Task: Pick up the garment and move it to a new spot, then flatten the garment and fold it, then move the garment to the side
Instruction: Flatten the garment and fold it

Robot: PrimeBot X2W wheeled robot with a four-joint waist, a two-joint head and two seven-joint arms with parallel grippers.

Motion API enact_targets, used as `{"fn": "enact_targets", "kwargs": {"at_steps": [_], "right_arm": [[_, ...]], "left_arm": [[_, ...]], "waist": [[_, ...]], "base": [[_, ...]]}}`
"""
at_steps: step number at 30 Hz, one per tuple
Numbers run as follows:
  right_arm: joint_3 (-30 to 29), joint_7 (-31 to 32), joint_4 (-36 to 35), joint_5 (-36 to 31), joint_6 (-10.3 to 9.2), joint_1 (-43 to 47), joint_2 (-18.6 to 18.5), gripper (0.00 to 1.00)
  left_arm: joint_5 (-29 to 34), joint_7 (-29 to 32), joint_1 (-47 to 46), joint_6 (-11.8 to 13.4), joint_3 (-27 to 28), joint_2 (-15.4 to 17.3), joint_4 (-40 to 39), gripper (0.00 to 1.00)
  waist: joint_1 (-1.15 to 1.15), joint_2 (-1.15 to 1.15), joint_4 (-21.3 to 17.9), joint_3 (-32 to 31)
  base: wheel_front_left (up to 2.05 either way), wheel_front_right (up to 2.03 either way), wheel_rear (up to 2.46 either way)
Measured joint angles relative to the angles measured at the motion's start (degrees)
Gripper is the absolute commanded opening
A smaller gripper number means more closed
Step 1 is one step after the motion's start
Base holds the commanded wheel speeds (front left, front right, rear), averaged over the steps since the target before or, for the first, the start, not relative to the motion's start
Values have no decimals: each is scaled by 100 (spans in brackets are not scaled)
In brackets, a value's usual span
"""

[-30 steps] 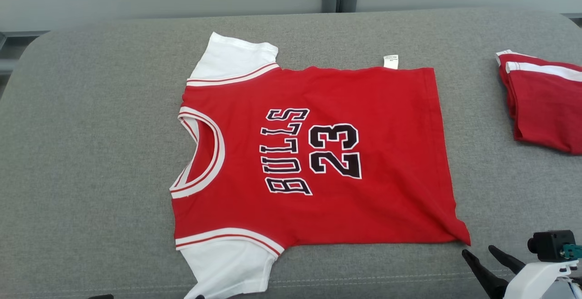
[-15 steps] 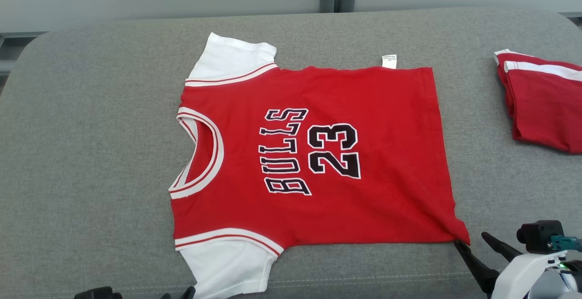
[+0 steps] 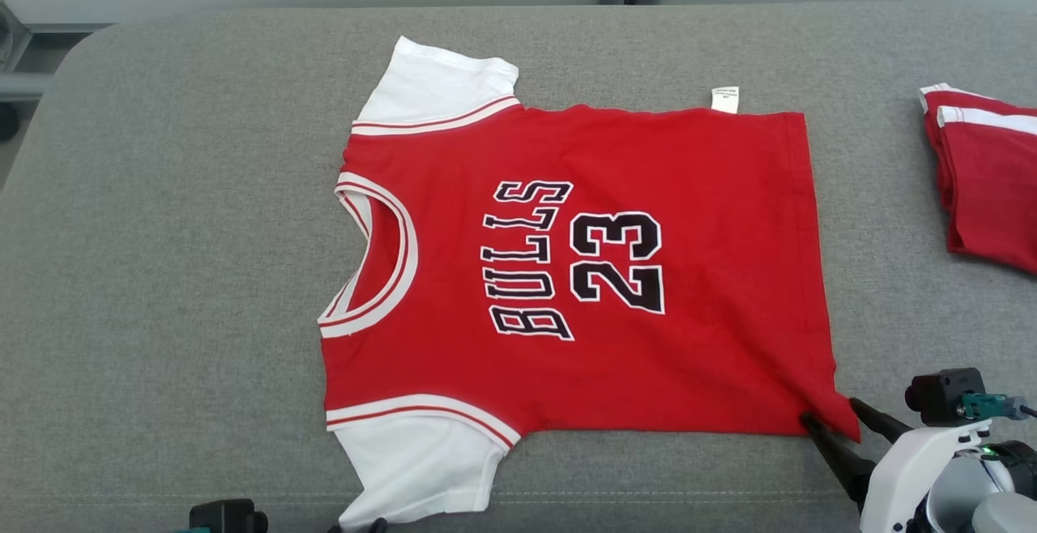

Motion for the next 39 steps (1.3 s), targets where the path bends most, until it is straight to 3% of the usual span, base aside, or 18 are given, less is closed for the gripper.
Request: {"fn": "enact_targets", "kwargs": {"at_steps": [16, 18, 19, 20, 22, 24, 26, 29, 30, 32, 33, 34, 39], "right_arm": [[91, 101, 383, -3, 134, -213, 201, 98], [94, 102, 423, -3, 140, -253, 218, 96], [94, 105, 441, -2, 145, -263, 225, 80], [94, 107, 463, -1, 177, -269, 235, 76], [104, 144, 517, 5, 194, -291, 248, 75], [120, 158, 547, 15, 229, -310, 256, 72], [124, 175, 573, 51, 254, -316, 272, 49], [144, 208, 624, 80, 303, -337, 279, 34], [149, 211, 639, 103, 334, -345, 287, 34], [155, 229, 666, 135, 377, -361, 311, 27], [155, 235, 675, 152, 385, -367, 322, 5], [155, 257, 680, 179, 403, -370, 330, 0], [138, 277, 716, 364, 510, -372, 386, 0]], "left_arm": [[-11, 41, -266, -253, 5, -264, 481, 100], [-19, 34, -291, -268, 11, -288, 528, 91], [-20, 24, -308, -291, 10, -296, 553, 86], [-23, 24, -328, -301, 10, -303, 571, 71], [-25, 24, -367, -315, 9, -332, 610, 55], [-26, 24, -393, -358, 7, -365, 652, 52], [-31, 24, -397, -389, 7, -387, 701, 45], [-46, 24, -398, -455, 4, -417, 755, 24], [-60, 24, -398, -456, 4, -432, 771, 24], [-111, 24, -398, -497, 7, -475, 800, 11], [-154, 31, -398, -517, 5, -501, 800, 0], [-189, 58, -398, -564, 2, -525, 800, 0], [-502, 187, -398, -788, 7, -600, 720, 0]], "waist": [[0, 0, -33, 60], [0, 0, -40, 66], [0, 0, -42, 68], [0, 0, -44, 71], [0, 0, -44, 76], [0, 0, -42, 78], [0, 0, -41, 81], [0, 0, -41, 83], [0, 0, -42, 84], [0, 0, -46, 84], [0, 0, -50, 83], [0, 0, -53, 82], [0, 0, -71, 64]], "base": [[0, 0, 0], [0, 0, 0], [0, 0, 0], [0, 0, 0], [0, 0, 0], [0, 0, 0], [0, 0, 0], [0, 0, 0], [0, 0, 0], [0, 0, 0], [0, 0, 0], [0, 0, 0], [0, 0, 0]]}}
